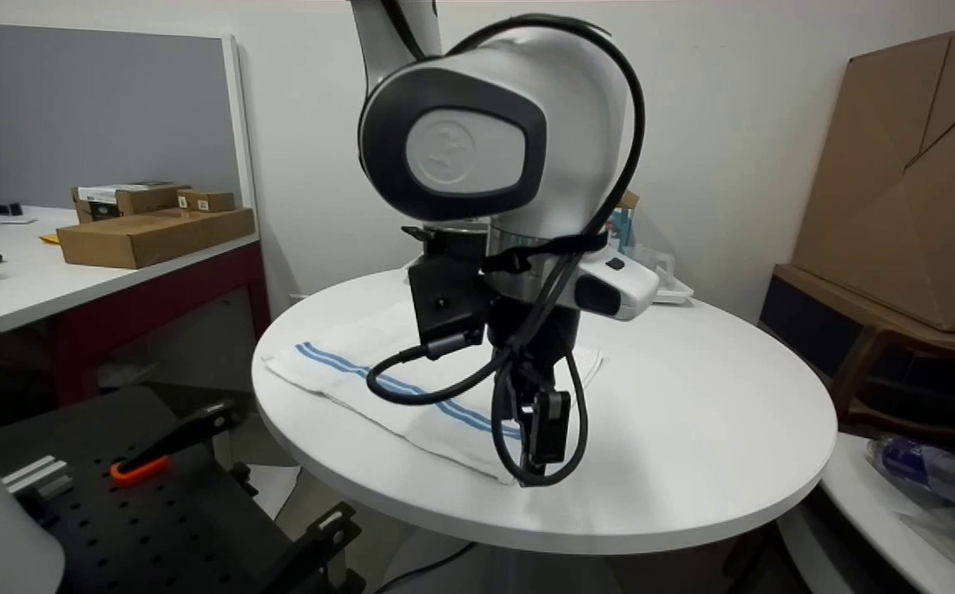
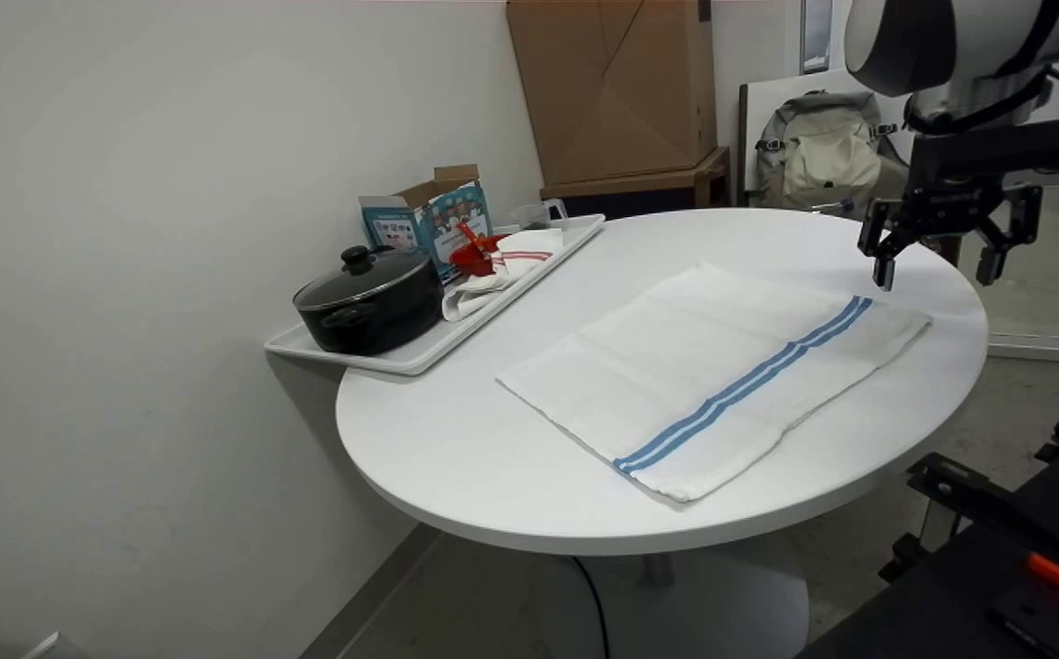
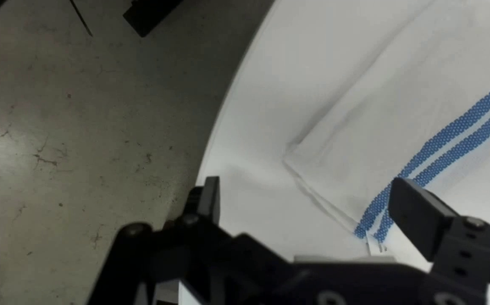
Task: Fold the tea towel on the table
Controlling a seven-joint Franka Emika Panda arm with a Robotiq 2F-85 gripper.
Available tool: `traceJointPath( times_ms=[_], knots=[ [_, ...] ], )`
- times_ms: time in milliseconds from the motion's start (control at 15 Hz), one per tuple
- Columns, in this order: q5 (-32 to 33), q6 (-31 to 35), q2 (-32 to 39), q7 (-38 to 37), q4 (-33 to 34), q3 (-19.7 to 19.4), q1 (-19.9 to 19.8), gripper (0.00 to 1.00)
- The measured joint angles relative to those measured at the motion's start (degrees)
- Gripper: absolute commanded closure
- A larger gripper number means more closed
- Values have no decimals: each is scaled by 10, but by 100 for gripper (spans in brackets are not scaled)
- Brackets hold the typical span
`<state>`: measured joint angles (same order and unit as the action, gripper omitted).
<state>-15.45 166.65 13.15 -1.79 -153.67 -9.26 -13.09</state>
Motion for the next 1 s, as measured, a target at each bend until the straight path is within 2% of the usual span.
traceJointPath(
  times_ms=[67,133,267,667,800,1000],
  knots=[
    [-9,6,15,0,7,7,-2,25],
    [-15,9,31,0,15,14,-4,26],
    [-22,17,57,0,30,26,-5,40],
    [-22,21,98,-3,67,45,-9,88],
    [-22,21,103,-4,74,51,-13,99],
    [-22,21,107,-4,79,58,-17,100]
  ],
)
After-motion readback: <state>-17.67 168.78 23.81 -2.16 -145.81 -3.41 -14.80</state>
